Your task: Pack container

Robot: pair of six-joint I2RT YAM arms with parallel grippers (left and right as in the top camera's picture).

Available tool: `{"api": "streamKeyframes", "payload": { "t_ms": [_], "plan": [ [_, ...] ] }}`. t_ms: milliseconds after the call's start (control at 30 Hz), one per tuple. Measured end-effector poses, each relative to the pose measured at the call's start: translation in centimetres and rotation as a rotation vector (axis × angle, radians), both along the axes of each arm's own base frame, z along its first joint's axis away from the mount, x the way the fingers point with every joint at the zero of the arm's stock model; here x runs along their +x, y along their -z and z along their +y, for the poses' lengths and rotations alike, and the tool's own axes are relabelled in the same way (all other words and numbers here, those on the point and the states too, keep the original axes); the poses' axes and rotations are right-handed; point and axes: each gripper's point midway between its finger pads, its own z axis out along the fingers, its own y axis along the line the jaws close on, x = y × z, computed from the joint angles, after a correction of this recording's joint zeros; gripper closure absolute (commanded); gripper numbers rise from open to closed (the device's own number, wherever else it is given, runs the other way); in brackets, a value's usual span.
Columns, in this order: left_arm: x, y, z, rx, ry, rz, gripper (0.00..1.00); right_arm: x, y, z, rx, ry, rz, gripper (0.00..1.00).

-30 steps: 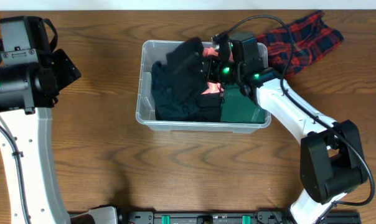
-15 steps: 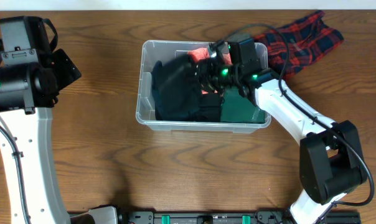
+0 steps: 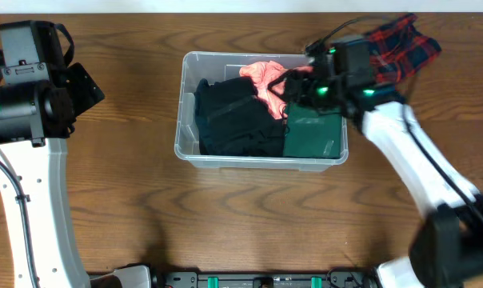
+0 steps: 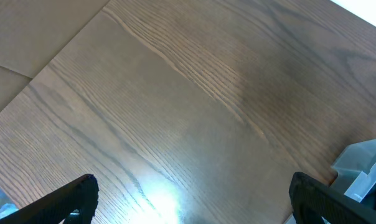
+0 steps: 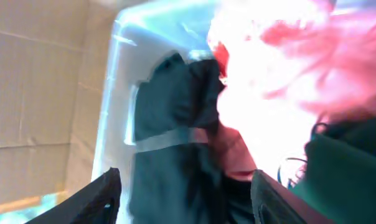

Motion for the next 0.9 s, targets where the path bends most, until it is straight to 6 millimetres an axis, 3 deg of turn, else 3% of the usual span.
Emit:
{"api": "streamKeyframes", "payload": {
  "t_ms": [67, 133, 200, 300, 433, 600, 767, 833, 900],
  "plan": [
    [0.0, 0.0, 0.0, 0.0, 0.0, 0.0, 0.02, -1.1, -2.5, -1.5, -0.075, 0.02, -0.049, 0.47],
    [0.0, 0.0, 0.0, 0.0, 0.0, 0.0, 0.02, -2.1, -5.6, -3.3, -0.161, 0.052, -0.127, 0.67],
    [0.0, 0.0, 0.0, 0.0, 0.0, 0.0, 0.02, -2.9, -7.6, -4.9, -0.23, 0.085, -0.18, 0.8],
    [0.0, 0.0, 0.0, 0.0, 0.0, 0.0, 0.02, -3.8, -7.5, -6.5, -0.315, 0.115, -0.166, 0.87],
    [0.0, 0.0, 0.0, 0.0, 0.0, 0.0, 0.02, -3.3, -3.2, -7.8, -0.433, 0.131, -0.067, 0.93],
    [0.0, 0.0, 0.0, 0.0, 0.0, 0.0, 0.02, -1.8, 5.0, -8.5, -0.595, 0.121, 0.105, 0.99],
    [0.0, 0.0, 0.0, 0.0, 0.0, 0.0, 0.02, -2.0, 12.5, -8.5, -0.701, 0.069, 0.266, 0.99],
    [0.0, 0.0, 0.0, 0.0, 0.0, -0.001, 0.02, -2.4, 13.9, -8.5, -0.733, 0.054, 0.299, 0.98],
    [0.0, 0.0, 0.0, 0.0, 0.0, -0.001, 0.02, -2.8, 14.2, -8.5, -0.756, 0.045, 0.307, 0.93]
  ]
}}
